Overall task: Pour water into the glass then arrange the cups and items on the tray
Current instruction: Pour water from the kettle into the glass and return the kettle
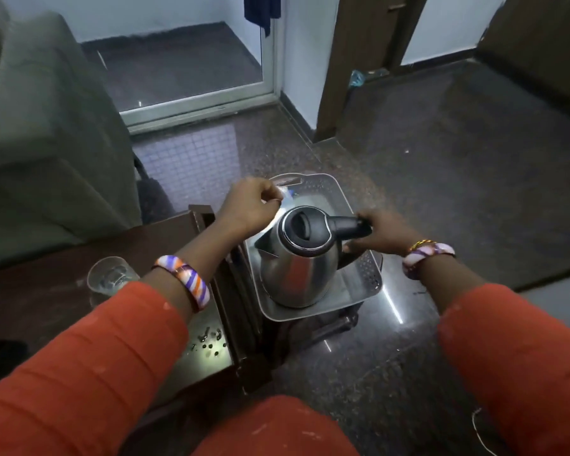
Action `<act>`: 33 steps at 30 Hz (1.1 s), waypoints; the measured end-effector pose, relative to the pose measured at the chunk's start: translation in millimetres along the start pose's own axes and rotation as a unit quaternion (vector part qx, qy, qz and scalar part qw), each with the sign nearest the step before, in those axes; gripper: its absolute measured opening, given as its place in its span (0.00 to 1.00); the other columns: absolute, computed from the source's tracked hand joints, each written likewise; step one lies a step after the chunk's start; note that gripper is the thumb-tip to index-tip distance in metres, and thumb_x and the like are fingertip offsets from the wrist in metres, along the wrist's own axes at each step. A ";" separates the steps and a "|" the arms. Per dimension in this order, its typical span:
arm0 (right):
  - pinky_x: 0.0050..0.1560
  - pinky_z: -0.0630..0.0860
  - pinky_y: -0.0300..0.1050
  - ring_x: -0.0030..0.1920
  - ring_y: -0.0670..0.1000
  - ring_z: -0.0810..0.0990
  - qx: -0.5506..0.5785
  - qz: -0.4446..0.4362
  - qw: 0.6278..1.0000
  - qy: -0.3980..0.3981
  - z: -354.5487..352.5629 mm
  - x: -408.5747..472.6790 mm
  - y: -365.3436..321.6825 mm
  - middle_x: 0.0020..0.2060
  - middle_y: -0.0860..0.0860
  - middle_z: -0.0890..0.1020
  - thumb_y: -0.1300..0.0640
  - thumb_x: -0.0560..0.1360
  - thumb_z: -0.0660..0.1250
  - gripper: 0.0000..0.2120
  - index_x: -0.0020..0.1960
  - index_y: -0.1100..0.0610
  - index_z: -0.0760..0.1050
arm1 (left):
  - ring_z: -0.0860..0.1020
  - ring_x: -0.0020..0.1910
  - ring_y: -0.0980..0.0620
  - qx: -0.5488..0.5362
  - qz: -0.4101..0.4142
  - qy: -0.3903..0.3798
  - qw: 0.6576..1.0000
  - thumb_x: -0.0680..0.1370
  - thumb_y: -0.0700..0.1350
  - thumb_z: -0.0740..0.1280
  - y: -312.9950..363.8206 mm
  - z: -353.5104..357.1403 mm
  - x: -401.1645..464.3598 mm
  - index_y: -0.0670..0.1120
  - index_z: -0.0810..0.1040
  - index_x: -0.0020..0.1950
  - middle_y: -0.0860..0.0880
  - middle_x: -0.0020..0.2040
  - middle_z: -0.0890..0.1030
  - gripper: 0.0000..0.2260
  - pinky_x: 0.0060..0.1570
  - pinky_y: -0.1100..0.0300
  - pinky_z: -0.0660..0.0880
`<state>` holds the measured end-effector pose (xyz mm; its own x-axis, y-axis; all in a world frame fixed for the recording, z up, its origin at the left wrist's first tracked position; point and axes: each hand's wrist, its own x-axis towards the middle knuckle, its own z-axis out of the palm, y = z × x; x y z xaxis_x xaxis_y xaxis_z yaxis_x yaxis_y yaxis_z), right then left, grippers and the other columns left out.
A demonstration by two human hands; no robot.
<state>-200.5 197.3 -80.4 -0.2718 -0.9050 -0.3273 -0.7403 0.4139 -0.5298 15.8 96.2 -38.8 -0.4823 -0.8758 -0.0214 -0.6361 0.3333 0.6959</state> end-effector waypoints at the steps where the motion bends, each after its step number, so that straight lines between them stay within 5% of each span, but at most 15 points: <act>1: 0.39 0.67 0.41 0.44 0.52 0.75 -0.005 -0.002 1.000 0.003 2.3 2.7 1.5 0.48 0.61 0.81 0.59 0.63 0.77 0.21 0.52 0.64 0.76 | 0.80 0.46 0.49 0.010 -0.007 0.005 1.000 0.72 0.37 0.65 -1.0 2.1 -0.7 0.41 0.83 0.48 0.42 0.48 0.85 0.09 0.47 0.64 0.70; 7: 0.45 0.75 0.46 0.47 0.57 0.82 -0.057 -0.002 0.997 -0.049 2.5 18.4 1.5 0.44 0.58 0.84 0.57 0.59 0.79 0.18 0.46 0.59 0.80 | 0.79 0.46 0.50 0.037 -0.048 0.018 0.998 0.72 0.37 0.65 -13.7 -0.9 -10.0 0.41 0.83 0.46 0.46 0.44 0.83 0.08 0.50 0.62 0.72; 11: 0.43 0.77 0.47 0.40 0.54 0.81 -0.006 -0.002 0.998 -0.056 5.3 15.9 1.2 0.37 0.57 0.83 0.58 0.57 0.80 0.14 0.40 0.60 0.81 | 0.80 0.46 0.49 0.054 -0.053 0.037 0.996 0.72 0.36 0.65 -17.0 -12.4 -15.1 0.42 0.83 0.46 0.45 0.42 0.83 0.08 0.49 0.62 0.72; 18: 0.29 0.69 0.38 0.32 0.50 0.75 0.010 -0.064 0.998 -0.016 -2.8 9.4 -53.9 0.34 0.62 0.81 0.56 0.58 0.79 0.18 0.40 0.67 0.79 | 0.80 0.50 0.49 0.052 -0.058 0.079 0.994 0.73 0.36 0.65 -22.1 -48.6 -27.4 0.39 0.82 0.50 0.42 0.51 0.84 0.09 0.51 0.63 0.71; 24: 0.46 0.81 0.53 0.42 0.57 0.83 0.012 -0.127 0.991 0.040 -32.4 -17.8 -115.5 0.40 0.59 0.84 0.56 0.61 0.78 0.17 0.44 0.64 0.80 | 0.81 0.53 0.42 0.031 -0.092 0.151 0.984 0.73 0.37 0.67 -62.6 -104.5 -50.6 0.38 0.81 0.53 0.38 0.52 0.83 0.10 0.56 0.56 0.74; 27: 0.40 0.81 0.49 0.36 0.54 0.82 0.086 -0.157 0.981 0.069 -43.4 -27.7 -153.6 0.36 0.59 0.83 0.57 0.60 0.78 0.18 0.46 0.65 0.80 | 0.80 0.53 0.42 0.029 -0.135 0.192 0.972 0.72 0.37 0.68 -97.1 -127.1 -61.4 0.39 0.81 0.53 0.39 0.52 0.83 0.10 0.53 0.61 0.72; 33: 0.43 0.80 0.59 0.37 0.54 0.80 0.158 -0.209 0.963 0.058 -12.1 -18.2 -229.3 0.41 0.66 0.83 0.54 0.58 0.79 0.22 0.45 0.67 0.80 | 0.75 0.61 0.40 0.042 -0.234 0.208 0.949 0.67 0.46 0.76 -176.9 -151.6 -82.7 0.38 0.74 0.63 0.37 0.62 0.77 0.27 0.63 0.51 0.71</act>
<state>-33.3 117.7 56.5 -0.0712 -0.9963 0.0472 -0.5805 0.0029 -0.8143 259.5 56.7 -51.3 0.1335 -0.9909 -0.0170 -0.7764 -0.1152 0.6196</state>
